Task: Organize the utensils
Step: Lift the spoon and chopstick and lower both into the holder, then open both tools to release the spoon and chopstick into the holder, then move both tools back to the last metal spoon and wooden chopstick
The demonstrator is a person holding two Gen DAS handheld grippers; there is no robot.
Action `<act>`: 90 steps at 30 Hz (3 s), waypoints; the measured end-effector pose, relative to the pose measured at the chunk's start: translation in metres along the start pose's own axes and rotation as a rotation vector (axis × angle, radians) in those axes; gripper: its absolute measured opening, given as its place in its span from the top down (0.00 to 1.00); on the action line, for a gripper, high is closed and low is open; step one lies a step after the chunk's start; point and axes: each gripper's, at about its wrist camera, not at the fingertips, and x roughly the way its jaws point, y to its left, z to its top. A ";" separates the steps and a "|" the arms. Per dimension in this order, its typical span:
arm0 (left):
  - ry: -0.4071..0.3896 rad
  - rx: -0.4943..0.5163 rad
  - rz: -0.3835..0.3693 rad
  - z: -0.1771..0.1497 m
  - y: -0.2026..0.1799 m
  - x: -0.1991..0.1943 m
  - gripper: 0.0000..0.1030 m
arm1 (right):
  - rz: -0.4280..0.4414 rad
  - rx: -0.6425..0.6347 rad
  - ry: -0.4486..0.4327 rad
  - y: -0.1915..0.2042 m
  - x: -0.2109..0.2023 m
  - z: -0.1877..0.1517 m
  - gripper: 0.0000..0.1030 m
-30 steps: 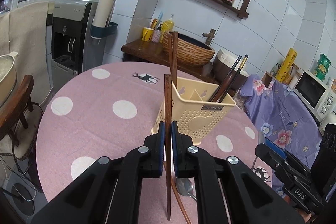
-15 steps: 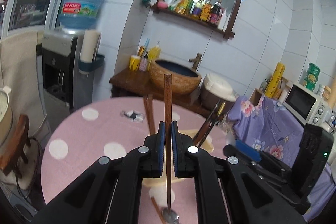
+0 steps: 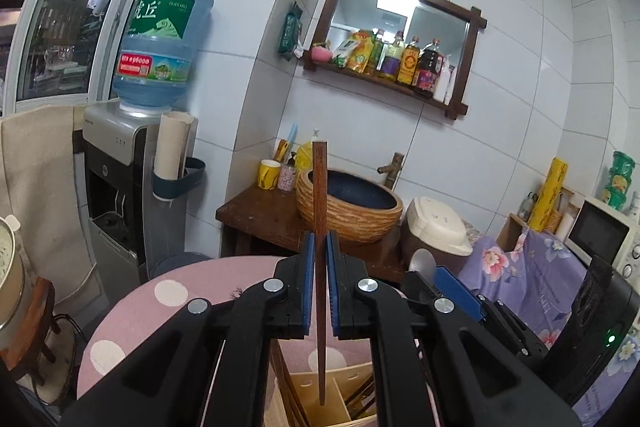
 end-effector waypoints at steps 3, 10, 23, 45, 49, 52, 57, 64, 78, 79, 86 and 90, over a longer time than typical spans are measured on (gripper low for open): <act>0.025 -0.001 0.006 -0.017 0.004 0.008 0.93 | -0.024 -0.018 0.011 -0.002 0.006 -0.021 0.64; 0.063 0.003 0.001 -0.052 0.009 0.009 0.93 | -0.061 -0.041 0.053 -0.005 -0.005 -0.064 0.64; 0.170 -0.011 0.004 -0.101 0.016 0.012 0.93 | -0.112 -0.053 0.155 -0.007 -0.021 -0.110 0.65; 0.265 -0.082 0.040 -0.156 0.056 -0.051 0.20 | -0.081 -0.039 0.364 -0.004 -0.083 -0.142 0.41; 0.328 -0.041 0.088 -0.182 0.061 -0.054 0.15 | -0.081 -0.088 0.437 0.007 -0.095 -0.163 0.41; 0.357 -0.017 0.128 -0.195 0.067 -0.057 0.14 | -0.084 -0.126 0.471 0.015 -0.102 -0.181 0.41; 0.416 0.005 0.162 -0.214 0.077 -0.059 0.11 | -0.077 -0.122 0.542 0.017 -0.104 -0.207 0.41; 0.454 0.029 0.179 -0.228 0.078 -0.060 0.09 | -0.067 -0.124 0.618 0.019 -0.103 -0.232 0.41; 0.480 0.030 0.197 -0.236 0.077 -0.056 0.07 | -0.008 -0.125 0.723 0.026 -0.088 -0.252 0.41; 0.482 0.027 0.196 -0.237 0.078 -0.056 0.07 | -0.003 -0.135 0.731 0.029 -0.085 -0.253 0.42; 0.485 0.013 0.184 -0.237 0.083 -0.056 0.08 | 0.043 -0.142 0.764 0.035 -0.069 -0.255 0.45; 0.489 0.007 0.177 -0.238 0.083 -0.054 0.08 | 0.065 -0.157 0.778 0.043 -0.057 -0.253 0.45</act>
